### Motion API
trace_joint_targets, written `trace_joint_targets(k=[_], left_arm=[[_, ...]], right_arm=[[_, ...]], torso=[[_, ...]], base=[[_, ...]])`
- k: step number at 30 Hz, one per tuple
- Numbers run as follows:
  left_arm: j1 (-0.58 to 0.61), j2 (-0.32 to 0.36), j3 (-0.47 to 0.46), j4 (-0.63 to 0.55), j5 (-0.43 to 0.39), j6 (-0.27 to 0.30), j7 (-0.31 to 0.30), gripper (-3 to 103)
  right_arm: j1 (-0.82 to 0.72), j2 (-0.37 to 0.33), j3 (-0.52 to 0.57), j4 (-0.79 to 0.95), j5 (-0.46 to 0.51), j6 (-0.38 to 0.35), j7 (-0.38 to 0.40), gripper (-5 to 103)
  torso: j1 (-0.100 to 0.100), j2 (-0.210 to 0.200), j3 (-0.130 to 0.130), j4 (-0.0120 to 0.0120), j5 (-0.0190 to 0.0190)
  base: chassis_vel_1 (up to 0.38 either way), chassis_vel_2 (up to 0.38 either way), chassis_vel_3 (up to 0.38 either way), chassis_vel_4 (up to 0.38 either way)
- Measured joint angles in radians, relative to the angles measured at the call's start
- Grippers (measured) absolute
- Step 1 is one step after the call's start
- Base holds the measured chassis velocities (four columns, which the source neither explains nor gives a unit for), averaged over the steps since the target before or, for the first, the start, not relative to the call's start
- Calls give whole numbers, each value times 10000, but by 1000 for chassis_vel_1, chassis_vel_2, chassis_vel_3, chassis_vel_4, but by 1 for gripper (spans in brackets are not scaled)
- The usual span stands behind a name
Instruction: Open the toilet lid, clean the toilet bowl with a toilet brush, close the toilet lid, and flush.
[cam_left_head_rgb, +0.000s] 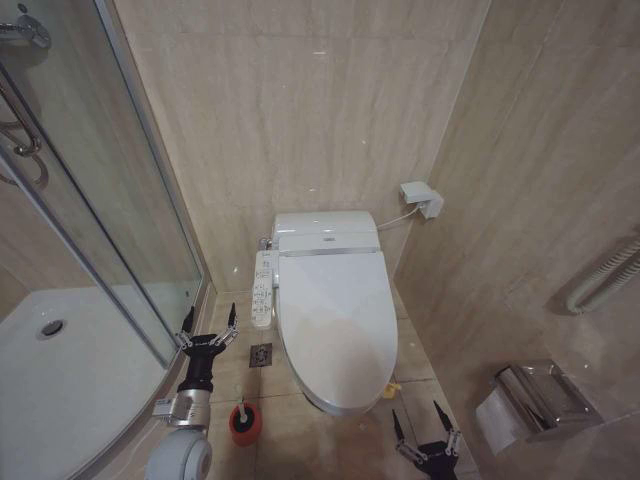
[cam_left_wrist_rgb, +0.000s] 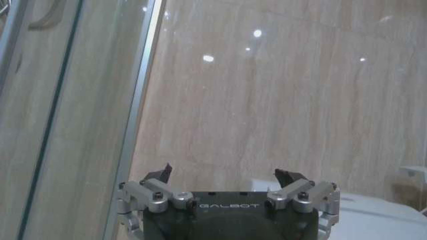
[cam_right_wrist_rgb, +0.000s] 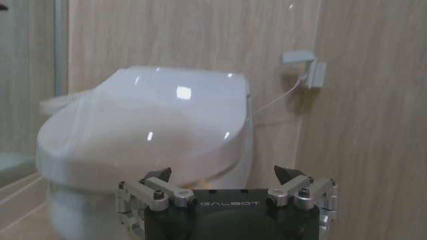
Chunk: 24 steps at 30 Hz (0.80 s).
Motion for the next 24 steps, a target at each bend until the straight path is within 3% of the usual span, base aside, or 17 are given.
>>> trace_joint_targets(k=[8, 16, 24], left_arm=[[-103, 9, 48, 240, 4, -1, 6, 100], [-123, -56, 177, 444, 36, -62, 17, 100], [-154, -6, 198, 545, 53, -67, 20, 100]], right_arm=[[628, -337, -176, -915, 71, 132, -322, 100], [1501, -842, -245, -2132, 447, 382, -1115, 100], [2207, -1198, -349, -3122, -173, 674, -1280, 100]], torso=[[0, 0, 0, 0, -1], [0, 0, 0, -1, 0], [0, 0, 0, 0, -1]], base=[[0, 0, 0, 0], [0, 0, 0, 0], [0, 0, 0, 0]])
